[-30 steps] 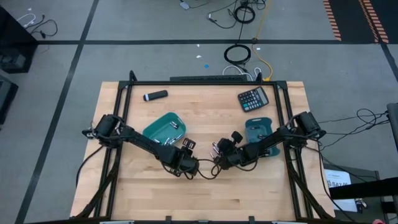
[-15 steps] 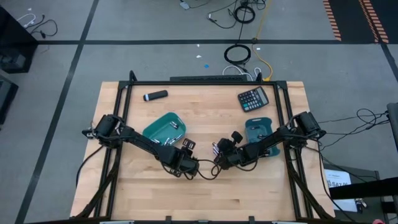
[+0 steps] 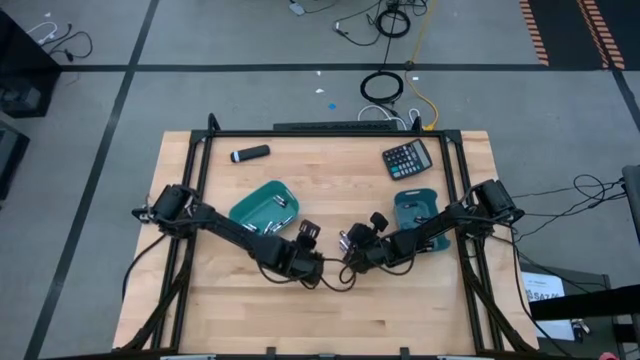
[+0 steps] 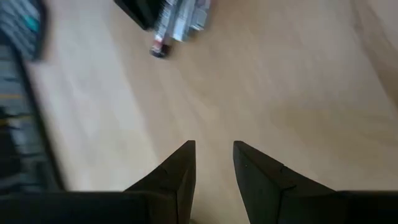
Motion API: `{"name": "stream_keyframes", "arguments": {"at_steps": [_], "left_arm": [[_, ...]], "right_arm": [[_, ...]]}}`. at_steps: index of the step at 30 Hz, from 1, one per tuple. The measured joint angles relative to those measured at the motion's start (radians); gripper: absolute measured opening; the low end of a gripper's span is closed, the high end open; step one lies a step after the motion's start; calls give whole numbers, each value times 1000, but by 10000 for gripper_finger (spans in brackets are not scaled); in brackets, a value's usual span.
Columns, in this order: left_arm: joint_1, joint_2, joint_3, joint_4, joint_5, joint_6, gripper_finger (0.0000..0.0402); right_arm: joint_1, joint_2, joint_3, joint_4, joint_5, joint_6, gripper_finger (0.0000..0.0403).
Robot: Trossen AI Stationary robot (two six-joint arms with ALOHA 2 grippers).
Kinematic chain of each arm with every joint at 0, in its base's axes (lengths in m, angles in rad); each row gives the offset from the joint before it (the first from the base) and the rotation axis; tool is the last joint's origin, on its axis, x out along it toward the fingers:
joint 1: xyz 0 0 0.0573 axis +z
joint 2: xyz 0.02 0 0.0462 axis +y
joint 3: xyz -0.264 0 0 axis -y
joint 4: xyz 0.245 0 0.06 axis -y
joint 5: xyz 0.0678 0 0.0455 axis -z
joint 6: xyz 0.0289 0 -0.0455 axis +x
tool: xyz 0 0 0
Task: Sort batteries
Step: Put the white battery into the green bin
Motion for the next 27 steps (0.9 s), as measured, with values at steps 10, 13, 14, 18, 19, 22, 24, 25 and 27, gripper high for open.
{"name": "stream_keyframes", "arguments": {"at_steps": [10,13,14,18,19,22,24,25,27], "left_arm": [[-6,0,14,8,36,26,118],[-8,0,14,33,97,-13,118],[-8,0,14,40,116,-30,118],[-6,0,14,57,150,-85,118],[-7,0,14,55,150,-91,118],[-14,0,14,53,148,-92,118],[-21,0,14,62,136,-87,118],[-24,0,14,65,131,-82,118],[-26,0,14,74,130,-65,118]], "right_arm": [[3,1,0,-2,6,-5,50],[4,1,0,-4,6,4,50],[4,-1,0,-5,6,9,50],[4,-26,-2,-17,-8,13,50],[4,-39,-3,-22,-20,8,50],[18,-86,-3,-36,-15,-18,50],[20,-117,-3,-30,10,-42,50],[21,-128,-3,-28,30,-49,50],[21,-141,-3,-29,52,-59,50]]}}
